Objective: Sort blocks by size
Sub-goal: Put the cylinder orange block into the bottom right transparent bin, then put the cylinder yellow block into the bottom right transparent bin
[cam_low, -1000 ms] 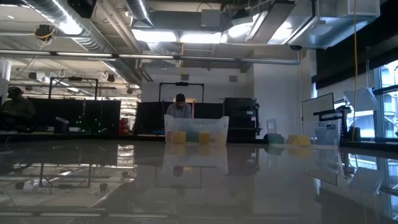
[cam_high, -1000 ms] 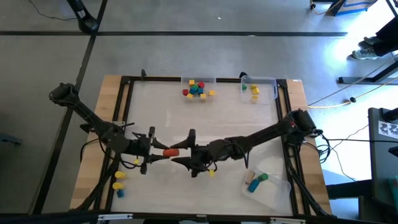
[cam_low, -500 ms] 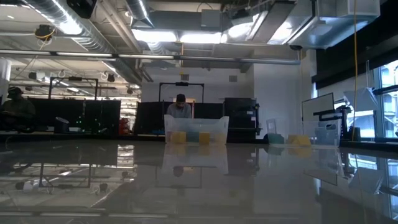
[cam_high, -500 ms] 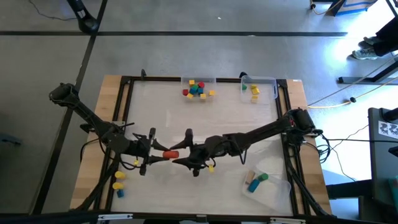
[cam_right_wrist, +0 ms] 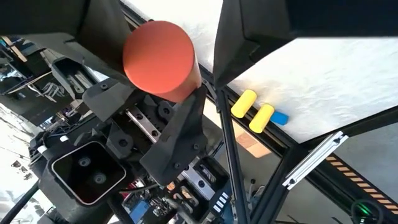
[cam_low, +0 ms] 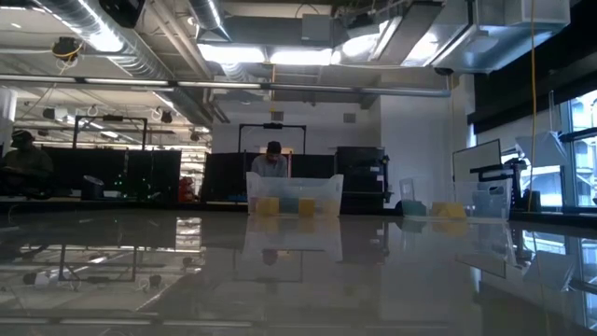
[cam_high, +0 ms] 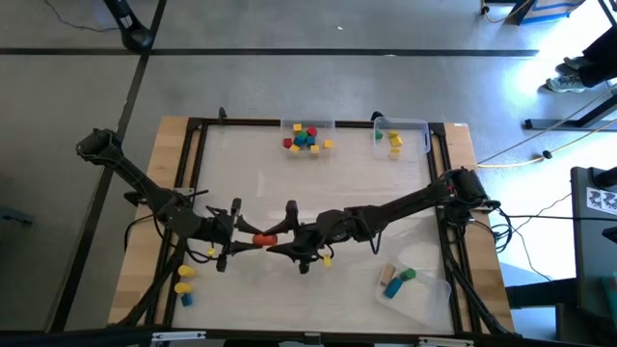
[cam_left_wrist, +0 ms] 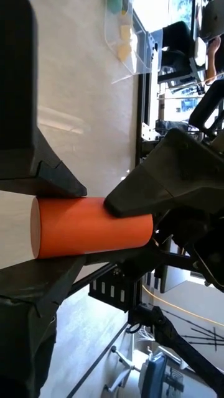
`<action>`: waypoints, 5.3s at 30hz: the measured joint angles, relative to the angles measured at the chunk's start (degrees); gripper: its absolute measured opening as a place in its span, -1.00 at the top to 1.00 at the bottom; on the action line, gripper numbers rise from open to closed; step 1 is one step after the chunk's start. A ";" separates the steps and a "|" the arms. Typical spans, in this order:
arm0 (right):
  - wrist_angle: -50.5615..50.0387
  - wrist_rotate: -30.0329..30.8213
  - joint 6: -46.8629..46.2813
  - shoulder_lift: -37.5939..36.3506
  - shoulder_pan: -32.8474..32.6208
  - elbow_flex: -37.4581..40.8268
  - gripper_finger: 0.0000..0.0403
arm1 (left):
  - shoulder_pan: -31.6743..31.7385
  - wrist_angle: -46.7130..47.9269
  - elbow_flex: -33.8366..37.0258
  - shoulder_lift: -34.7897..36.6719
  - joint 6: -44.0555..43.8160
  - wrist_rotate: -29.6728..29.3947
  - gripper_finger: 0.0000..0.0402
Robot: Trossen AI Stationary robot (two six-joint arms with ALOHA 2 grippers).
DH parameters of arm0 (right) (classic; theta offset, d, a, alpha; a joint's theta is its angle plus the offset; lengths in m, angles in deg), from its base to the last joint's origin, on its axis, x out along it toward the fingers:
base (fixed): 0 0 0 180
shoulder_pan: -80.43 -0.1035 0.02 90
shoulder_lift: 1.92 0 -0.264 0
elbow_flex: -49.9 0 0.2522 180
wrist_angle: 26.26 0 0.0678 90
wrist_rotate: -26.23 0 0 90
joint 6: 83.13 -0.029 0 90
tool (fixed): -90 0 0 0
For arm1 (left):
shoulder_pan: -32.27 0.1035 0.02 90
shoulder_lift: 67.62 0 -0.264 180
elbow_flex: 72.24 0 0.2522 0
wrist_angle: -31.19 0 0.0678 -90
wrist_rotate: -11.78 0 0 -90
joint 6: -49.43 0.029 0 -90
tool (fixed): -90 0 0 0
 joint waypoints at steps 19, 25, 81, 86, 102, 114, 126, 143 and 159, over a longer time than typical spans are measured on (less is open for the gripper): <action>0.74 -1.44 1.03 0.02 0.02 0.00 0.34 | -0.05 -0.11 0.00 -0.01 -0.12 0.20 0.37; 0.85 -1.03 -0.22 0.02 0.00 0.00 0.34 | -0.04 -0.15 0.00 0.00 -1.11 0.13 0.36; -91.25 17.60 -137.78 -15.48 -37.40 1.49 0.32 | -2.27 26.47 -0.74 16.82 2.60 0.35 -0.13; -88.63 12.86 -149.96 -15.37 -42.32 6.23 0.32 | -2.27 26.40 -0.74 16.82 1.38 0.31 -0.13; -76.35 4.51 -157.47 -15.28 -45.79 19.29 0.32 | -0.31 26.25 -0.74 16.82 1.40 -1.29 -0.13; -74.77 2.76 -156.27 -15.42 -45.79 20.12 -0.06 | 0.85 26.43 -0.74 16.82 2.93 -1.17 -0.13; -87.06 5.98 -158.91 -18.51 -45.70 6.43 -0.18 | 1.07 26.14 -0.74 16.82 1.72 -1.13 -0.13; -82.39 35.35 -100.90 -11.09 -21.67 3.36 -0.19 | 1.37 30.09 -0.70 13.64 -5.85 6.60 -0.13; -75.86 37.44 -79.21 -1.10 -7.69 3.43 -0.19 | -7.19 64.66 -16.36 -8.10 -39.34 24.64 -0.13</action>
